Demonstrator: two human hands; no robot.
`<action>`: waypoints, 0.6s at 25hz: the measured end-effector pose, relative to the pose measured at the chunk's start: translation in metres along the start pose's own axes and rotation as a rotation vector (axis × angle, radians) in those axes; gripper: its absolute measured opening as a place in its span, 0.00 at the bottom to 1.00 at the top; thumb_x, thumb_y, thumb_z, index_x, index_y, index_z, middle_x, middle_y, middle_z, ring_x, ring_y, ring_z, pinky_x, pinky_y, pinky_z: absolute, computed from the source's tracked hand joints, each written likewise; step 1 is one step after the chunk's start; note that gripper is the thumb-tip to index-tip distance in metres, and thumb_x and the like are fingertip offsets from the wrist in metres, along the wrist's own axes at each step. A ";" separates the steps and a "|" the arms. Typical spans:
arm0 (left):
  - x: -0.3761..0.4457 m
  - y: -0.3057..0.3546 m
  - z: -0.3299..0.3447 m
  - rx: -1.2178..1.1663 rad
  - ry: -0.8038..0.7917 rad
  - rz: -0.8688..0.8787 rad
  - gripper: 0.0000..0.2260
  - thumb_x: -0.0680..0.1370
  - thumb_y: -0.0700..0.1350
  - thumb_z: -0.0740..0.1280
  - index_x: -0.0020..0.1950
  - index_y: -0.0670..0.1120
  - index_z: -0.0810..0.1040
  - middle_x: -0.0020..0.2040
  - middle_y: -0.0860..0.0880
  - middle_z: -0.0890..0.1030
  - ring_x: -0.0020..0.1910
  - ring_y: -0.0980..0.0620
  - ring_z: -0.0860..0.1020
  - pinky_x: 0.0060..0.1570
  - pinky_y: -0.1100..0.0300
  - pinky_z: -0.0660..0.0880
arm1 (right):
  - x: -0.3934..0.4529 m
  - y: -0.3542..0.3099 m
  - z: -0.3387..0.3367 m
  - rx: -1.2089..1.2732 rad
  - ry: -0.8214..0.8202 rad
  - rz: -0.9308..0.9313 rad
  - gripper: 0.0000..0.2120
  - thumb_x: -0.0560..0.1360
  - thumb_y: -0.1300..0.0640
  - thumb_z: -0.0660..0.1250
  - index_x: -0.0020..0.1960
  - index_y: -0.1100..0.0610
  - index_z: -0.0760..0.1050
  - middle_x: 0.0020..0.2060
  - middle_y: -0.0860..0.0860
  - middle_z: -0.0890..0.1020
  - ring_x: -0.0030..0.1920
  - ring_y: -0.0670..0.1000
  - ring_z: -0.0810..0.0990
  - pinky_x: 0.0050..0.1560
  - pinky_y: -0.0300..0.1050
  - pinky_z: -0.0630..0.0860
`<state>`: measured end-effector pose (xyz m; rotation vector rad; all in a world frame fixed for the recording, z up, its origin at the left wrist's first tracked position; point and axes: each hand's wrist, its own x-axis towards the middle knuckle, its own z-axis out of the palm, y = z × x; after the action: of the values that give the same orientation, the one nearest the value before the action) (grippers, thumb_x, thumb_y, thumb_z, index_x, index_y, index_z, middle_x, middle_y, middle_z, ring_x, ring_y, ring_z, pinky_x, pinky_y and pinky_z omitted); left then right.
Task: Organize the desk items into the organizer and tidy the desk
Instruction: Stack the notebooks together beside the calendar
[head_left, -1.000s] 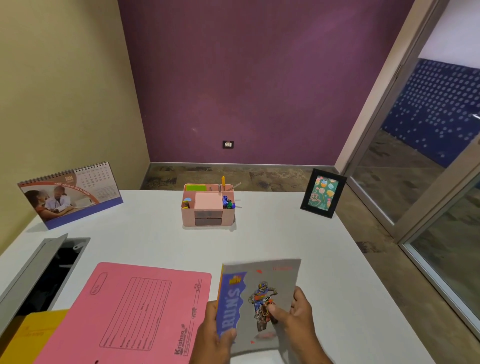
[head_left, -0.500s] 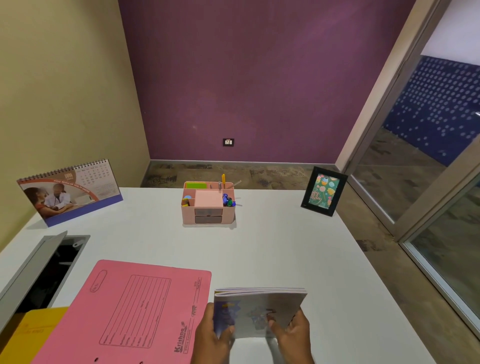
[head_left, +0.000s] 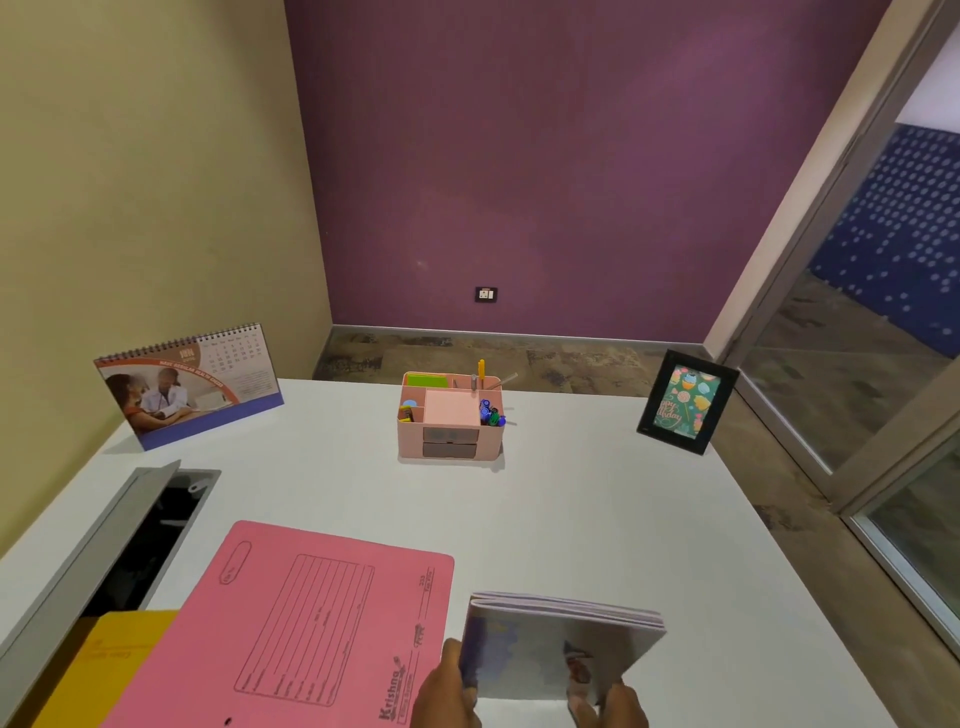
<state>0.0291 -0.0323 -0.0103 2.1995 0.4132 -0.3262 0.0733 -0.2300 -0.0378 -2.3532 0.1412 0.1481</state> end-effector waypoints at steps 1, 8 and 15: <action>-0.004 -0.004 -0.001 0.089 0.093 0.048 0.05 0.81 0.42 0.59 0.49 0.53 0.67 0.34 0.55 0.67 0.32 0.61 0.73 0.30 0.72 0.66 | 0.005 -0.007 -0.001 0.019 -0.003 -0.020 0.17 0.64 0.50 0.72 0.51 0.36 0.79 0.33 0.48 0.79 0.35 0.43 0.78 0.42 0.34 0.73; -0.005 -0.022 -0.085 -0.179 0.367 -0.064 0.18 0.77 0.39 0.62 0.58 0.57 0.58 0.45 0.54 0.81 0.38 0.53 0.81 0.34 0.61 0.74 | 0.013 -0.123 0.022 0.179 -0.199 -0.147 0.26 0.74 0.66 0.66 0.56 0.35 0.65 0.45 0.46 0.84 0.41 0.48 0.82 0.36 0.33 0.75; 0.048 -0.073 -0.227 -0.431 0.688 -0.098 0.16 0.75 0.38 0.70 0.57 0.54 0.71 0.47 0.56 0.80 0.44 0.55 0.79 0.38 0.62 0.72 | 0.059 -0.261 0.116 0.329 -0.339 -0.169 0.18 0.72 0.67 0.68 0.57 0.50 0.76 0.50 0.45 0.82 0.49 0.46 0.80 0.41 0.33 0.76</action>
<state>0.0637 0.1986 0.0577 1.8124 0.8736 0.4537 0.1617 0.0323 0.0528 -1.9695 -0.1858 0.4058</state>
